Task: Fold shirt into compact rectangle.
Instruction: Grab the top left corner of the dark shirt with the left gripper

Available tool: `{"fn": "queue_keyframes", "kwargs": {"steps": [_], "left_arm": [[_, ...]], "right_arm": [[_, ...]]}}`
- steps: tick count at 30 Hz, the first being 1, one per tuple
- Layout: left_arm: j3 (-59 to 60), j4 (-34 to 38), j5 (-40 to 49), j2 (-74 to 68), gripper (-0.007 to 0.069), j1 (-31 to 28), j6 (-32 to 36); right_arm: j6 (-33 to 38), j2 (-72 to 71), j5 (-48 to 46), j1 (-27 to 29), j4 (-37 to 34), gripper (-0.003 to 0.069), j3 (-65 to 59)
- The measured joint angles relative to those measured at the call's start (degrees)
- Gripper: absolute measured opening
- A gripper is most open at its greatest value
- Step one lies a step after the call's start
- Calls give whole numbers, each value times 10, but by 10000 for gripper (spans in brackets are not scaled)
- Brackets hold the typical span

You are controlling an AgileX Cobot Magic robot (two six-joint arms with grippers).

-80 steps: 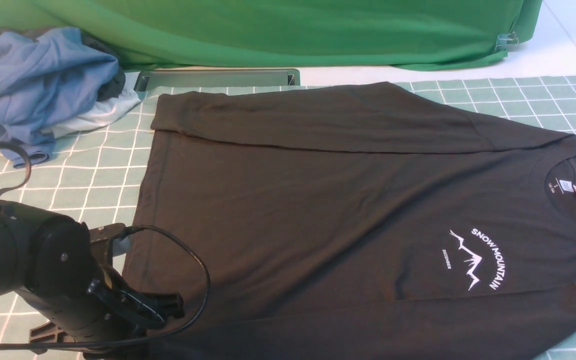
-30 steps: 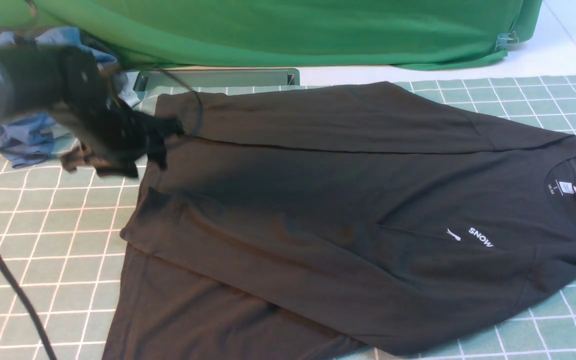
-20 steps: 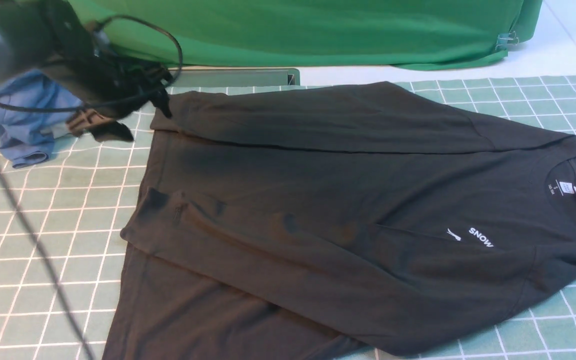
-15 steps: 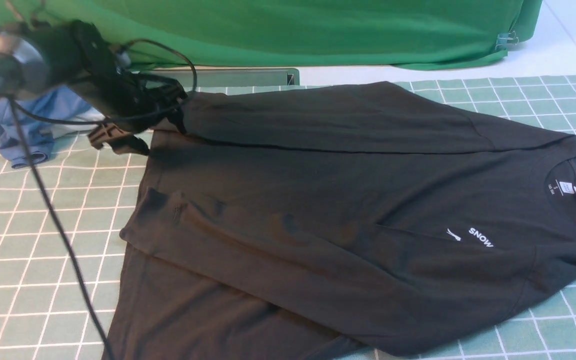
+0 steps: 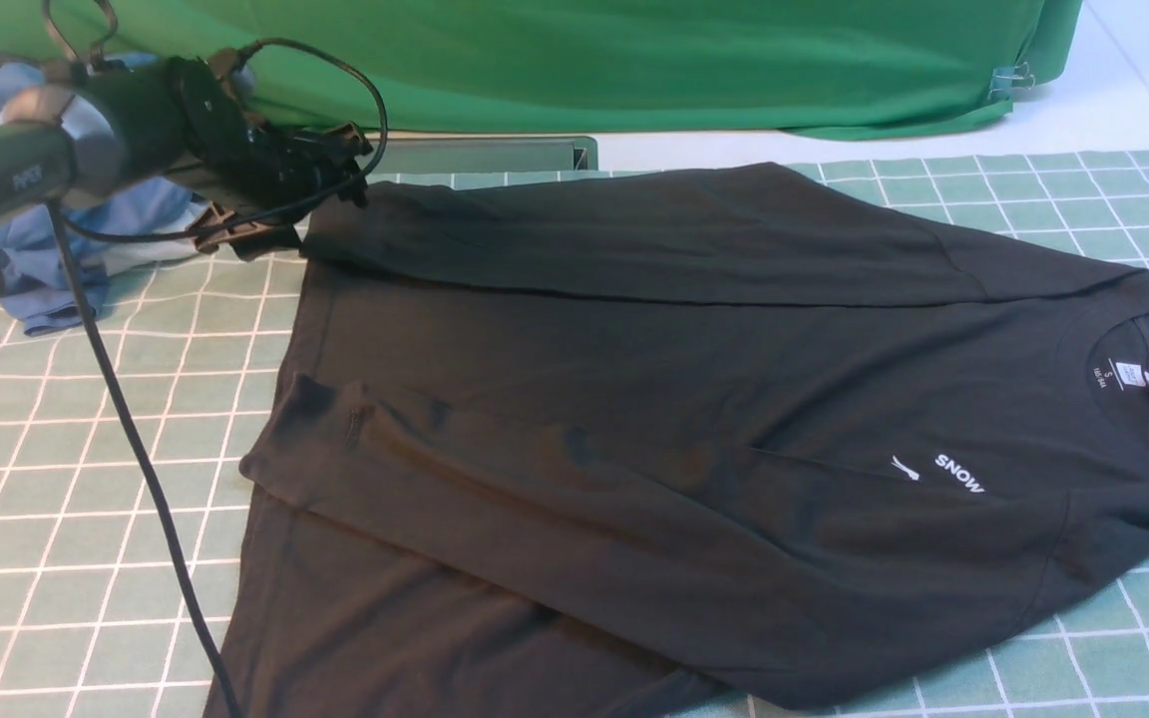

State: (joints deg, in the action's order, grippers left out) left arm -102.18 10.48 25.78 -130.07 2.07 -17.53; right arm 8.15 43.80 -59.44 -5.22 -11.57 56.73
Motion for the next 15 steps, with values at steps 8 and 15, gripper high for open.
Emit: {"fn": "queue_keyframes", "kwargs": {"steps": [8, 15], "left_arm": [[-5, -87, -2, -19, 543, 0, -26], [-5, -21, -17, -22, 433, -2, -1]], "right_arm": [[-1, 0, 1, 0, 0, 235, 0], [-1, 0, 10, 0, 0, 236, 0]]}}
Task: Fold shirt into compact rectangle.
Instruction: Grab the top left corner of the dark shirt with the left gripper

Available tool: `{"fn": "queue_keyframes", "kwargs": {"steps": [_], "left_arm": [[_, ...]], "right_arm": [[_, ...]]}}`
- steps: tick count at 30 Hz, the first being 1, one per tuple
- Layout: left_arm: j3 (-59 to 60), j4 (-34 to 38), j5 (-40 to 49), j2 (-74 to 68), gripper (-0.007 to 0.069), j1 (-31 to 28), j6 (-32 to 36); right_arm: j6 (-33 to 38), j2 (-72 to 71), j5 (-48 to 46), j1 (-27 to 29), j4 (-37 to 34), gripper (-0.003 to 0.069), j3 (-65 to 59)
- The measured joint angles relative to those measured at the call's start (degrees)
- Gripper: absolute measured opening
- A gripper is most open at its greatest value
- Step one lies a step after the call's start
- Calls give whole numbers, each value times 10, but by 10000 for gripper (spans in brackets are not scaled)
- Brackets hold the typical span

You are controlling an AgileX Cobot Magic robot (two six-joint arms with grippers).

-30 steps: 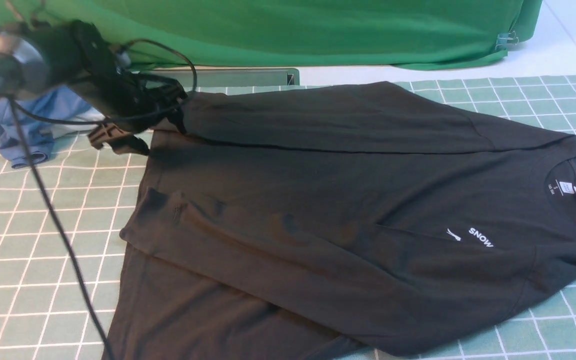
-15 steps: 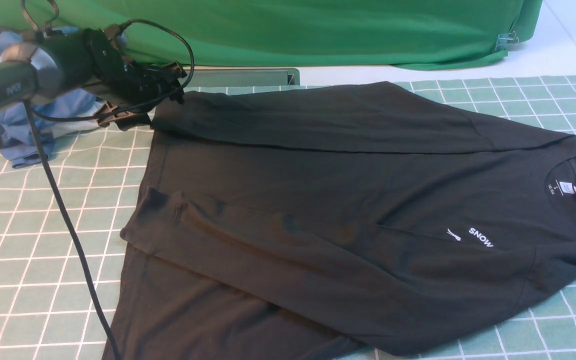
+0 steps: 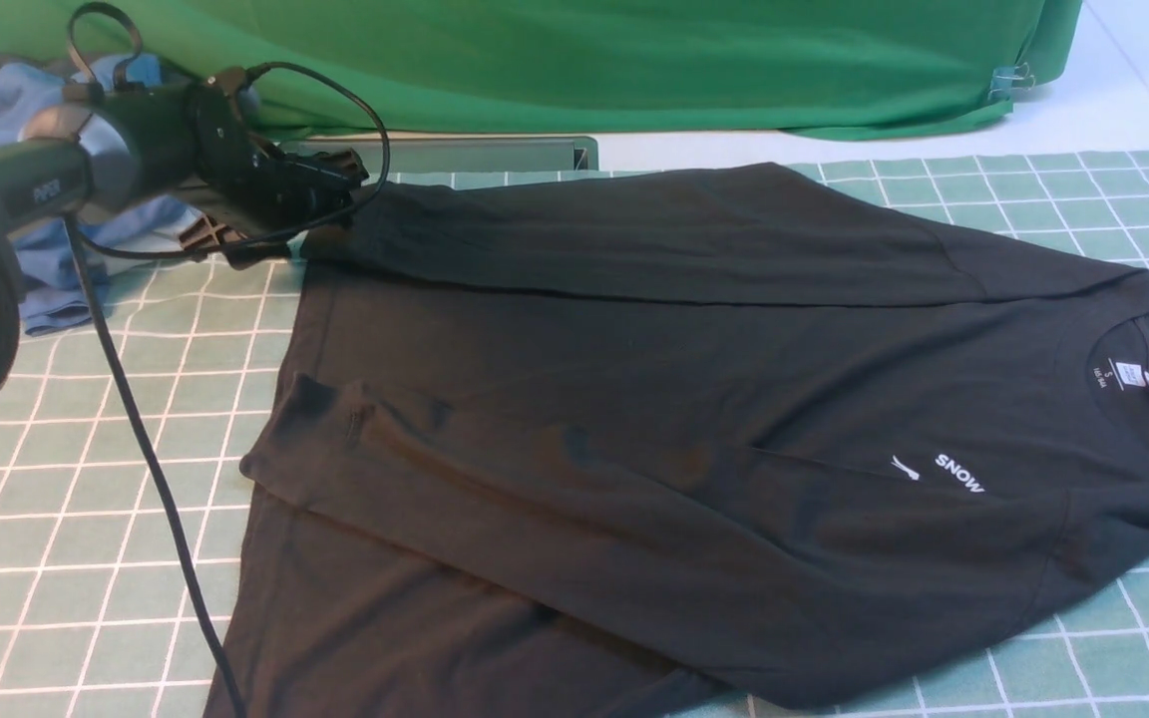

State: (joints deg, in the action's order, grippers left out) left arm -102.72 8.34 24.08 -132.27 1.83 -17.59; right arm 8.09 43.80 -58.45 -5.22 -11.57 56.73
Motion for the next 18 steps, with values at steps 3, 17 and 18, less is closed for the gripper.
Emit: {"fn": "queue_keyframes", "kwargs": {"steps": [3, 17, 18], "left_arm": [[0, 50, -10, -3, 318, 0, 2], [0, 88, 8, 12, 50, -16, 5], [0, 87, 8, 15, 50, -18, 5]], "right_arm": [[0, 0, 1, 0, 0, 233, 0], [-27, 42, -6, 0, 0, 235, 0], [-28, 46, -6, 0, -1, 235, 0]]}}
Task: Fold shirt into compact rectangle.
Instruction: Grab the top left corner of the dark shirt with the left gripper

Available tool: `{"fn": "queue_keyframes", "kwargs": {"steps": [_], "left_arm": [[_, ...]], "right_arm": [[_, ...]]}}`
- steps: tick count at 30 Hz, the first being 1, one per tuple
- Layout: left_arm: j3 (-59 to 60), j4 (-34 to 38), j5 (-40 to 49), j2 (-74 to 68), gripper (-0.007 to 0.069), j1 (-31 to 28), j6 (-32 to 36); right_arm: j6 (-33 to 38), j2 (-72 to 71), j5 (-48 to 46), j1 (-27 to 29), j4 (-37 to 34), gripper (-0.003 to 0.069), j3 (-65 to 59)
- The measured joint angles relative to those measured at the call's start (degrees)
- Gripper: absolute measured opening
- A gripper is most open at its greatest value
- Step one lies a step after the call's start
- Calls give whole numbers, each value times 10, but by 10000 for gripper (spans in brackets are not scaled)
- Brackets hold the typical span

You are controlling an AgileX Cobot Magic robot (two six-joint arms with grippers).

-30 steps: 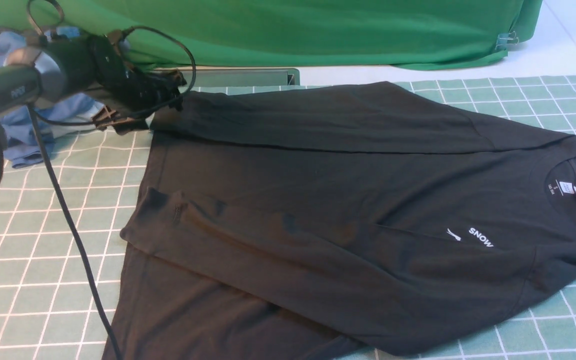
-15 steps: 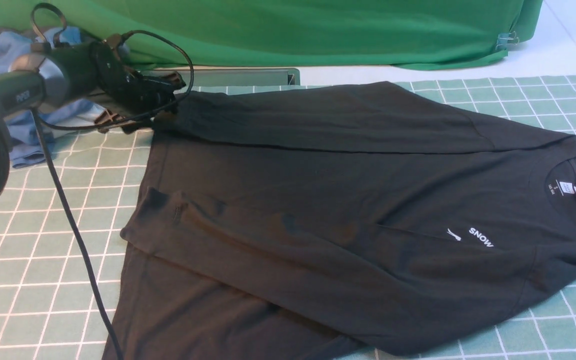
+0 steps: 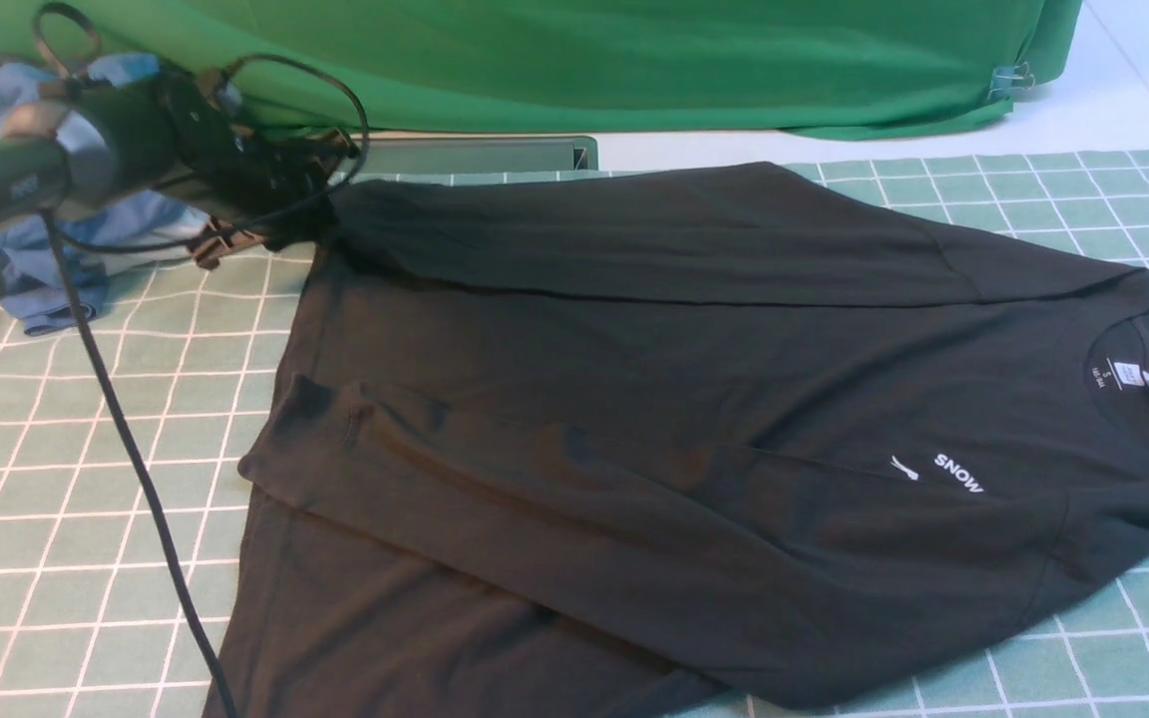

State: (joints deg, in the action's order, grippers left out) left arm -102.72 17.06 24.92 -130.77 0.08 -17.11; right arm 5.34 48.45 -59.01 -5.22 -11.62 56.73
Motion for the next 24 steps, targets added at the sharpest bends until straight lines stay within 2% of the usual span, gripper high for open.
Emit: {"fn": "queue_keyframes", "kwargs": {"steps": [6, 9, 16, 24], "left_arm": [[0, -7, -4, 4, 62, -6, 4], [0, -9, -7, 3, 102, -6, 4], [0, -13, -18, 3, 255, -7, 4], [0, -13, -18, 3, 287, -7, 5]], "right_arm": [[-1, 12, 0, 0, 0, 237, 0], [-2, 16, 0, 0, 0, 237, 0], [-2, 16, 0, 0, 0, 237, 0], [-2, 16, 0, 0, 0, 237, 0]]}}
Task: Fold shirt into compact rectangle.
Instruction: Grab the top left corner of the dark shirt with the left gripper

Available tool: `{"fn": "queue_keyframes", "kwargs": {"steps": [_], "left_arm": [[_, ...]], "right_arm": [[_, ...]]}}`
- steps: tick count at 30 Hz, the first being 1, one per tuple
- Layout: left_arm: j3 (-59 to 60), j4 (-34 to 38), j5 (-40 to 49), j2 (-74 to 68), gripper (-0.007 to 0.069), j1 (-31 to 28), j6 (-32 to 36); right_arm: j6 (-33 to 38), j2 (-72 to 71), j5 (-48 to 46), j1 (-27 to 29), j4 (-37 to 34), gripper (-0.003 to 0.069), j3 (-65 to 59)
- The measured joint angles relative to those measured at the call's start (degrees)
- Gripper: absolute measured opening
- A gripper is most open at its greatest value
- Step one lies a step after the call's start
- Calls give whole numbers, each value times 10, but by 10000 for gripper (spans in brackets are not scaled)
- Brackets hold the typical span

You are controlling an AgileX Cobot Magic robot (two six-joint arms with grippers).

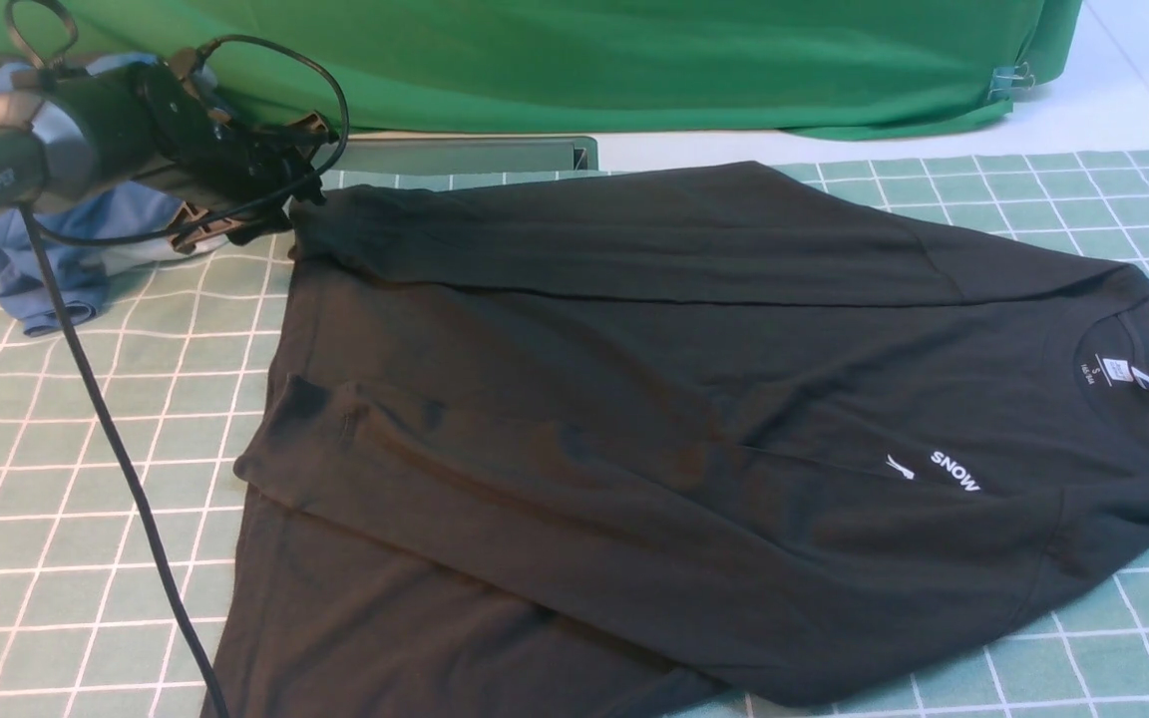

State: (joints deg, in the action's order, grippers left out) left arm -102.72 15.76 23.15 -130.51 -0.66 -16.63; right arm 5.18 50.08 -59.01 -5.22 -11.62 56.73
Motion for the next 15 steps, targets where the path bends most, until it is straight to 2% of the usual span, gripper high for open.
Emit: {"fn": "queue_keyframes", "kwargs": {"steps": [3, 6, 10, 15], "left_arm": [[0, 0, 7, 0, 265, 0, 0], [0, 0, 18, -1, 192, 0, 0], [0, 0, 27, -8, 52, 0, 5], [0, 0, 36, -12, 13, 0, 17]], "right_arm": [[0, 0, 0, 0, 0, 237, 0], [0, 0, 0, 0, 0, 237, 0], [0, 0, 0, 0, 0, 237, 0], [0, 0, 0, 0, 0, 235, 0]]}}
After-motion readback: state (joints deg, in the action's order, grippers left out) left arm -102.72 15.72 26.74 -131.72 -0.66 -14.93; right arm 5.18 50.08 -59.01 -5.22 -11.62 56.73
